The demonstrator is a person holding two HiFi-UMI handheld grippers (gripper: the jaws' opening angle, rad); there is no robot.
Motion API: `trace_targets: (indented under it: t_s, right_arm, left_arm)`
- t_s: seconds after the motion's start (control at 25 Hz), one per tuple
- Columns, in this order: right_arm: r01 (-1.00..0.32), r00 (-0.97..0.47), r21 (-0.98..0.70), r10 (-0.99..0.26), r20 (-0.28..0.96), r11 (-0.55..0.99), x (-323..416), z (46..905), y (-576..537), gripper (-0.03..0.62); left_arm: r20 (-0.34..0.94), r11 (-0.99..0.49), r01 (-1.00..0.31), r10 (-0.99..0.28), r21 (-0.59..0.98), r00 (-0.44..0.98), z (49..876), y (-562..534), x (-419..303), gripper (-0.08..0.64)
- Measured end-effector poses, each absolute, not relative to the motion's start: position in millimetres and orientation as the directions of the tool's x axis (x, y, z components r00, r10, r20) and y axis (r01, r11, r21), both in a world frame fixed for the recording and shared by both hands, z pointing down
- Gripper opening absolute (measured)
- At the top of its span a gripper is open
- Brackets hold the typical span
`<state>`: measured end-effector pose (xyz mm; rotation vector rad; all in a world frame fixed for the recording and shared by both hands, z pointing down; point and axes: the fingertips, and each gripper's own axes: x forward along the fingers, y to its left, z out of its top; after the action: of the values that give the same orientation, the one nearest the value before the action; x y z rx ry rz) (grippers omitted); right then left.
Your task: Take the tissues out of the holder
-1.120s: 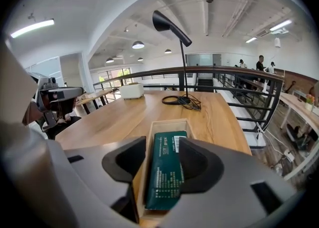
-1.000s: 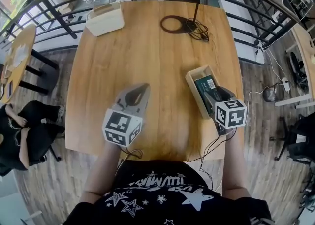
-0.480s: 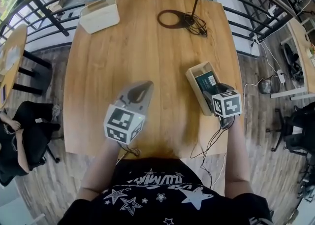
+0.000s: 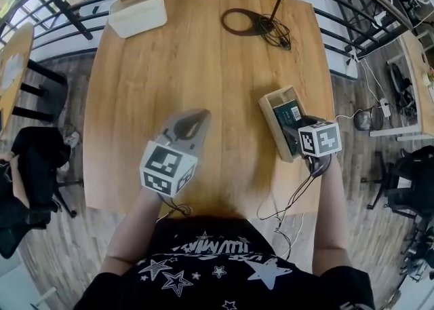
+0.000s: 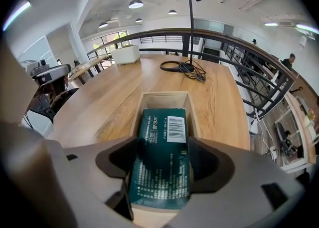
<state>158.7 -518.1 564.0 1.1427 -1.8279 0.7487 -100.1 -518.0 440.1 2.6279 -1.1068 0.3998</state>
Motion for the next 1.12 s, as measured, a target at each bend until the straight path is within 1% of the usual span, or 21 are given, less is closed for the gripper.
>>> trace_targets:
  t_s: [0.24, 0.44, 0.56, 0.72, 0.84, 1.12]
  right_arm:
    - [-0.912, -0.235, -0.09, -0.331, 0.914, 0.4, 160.2, 571.2, -517.2, 0.301]
    - [-0.906, -0.213, -0.106, -0.227, 0.95, 0.409, 159.0, 579.8, -522.6, 0.307]
    - [-0.902, -0.216, -0.122, -0.186, 0.959, 0.415, 158.5, 582.5, -522.9, 0.31]
    - [-0.906, -0.175, -0.108, -0.13, 0.976, 0.41, 159.4, 584.3, -522.9, 0.31]
    - [-0.91, -0.161, -0.102, -0.115, 0.98, 0.402, 159.8, 586.8, -523.9, 0.309]
    - [-0.907, -0.177, -0.116, -0.116, 0.977, 0.404, 156.9, 589.4, -523.8, 0.308]
  left_arm:
    - [0.347, -0.666, -0.731, -0.658, 0.148, 0.669, 444.5, -523.2, -103.9, 0.014]
    - [0.344, -0.662, -0.732, -0.657, 0.165, 0.671, 447.8, -525.1, -104.3, 0.014]
    - [0.343, -0.662, -0.729, -0.653, 0.174, 0.675, 449.5, -523.4, -101.3, 0.014]
    - [0.347, -0.667, -0.724, -0.646, 0.177, 0.68, 451.1, -519.8, -97.4, 0.014]
    - [0.349, -0.67, -0.721, -0.643, 0.177, 0.682, 452.3, -517.9, -94.5, 0.014]
    - [0.357, -0.68, -0.712, -0.63, 0.176, 0.69, 455.6, -512.6, -86.8, 0.014]
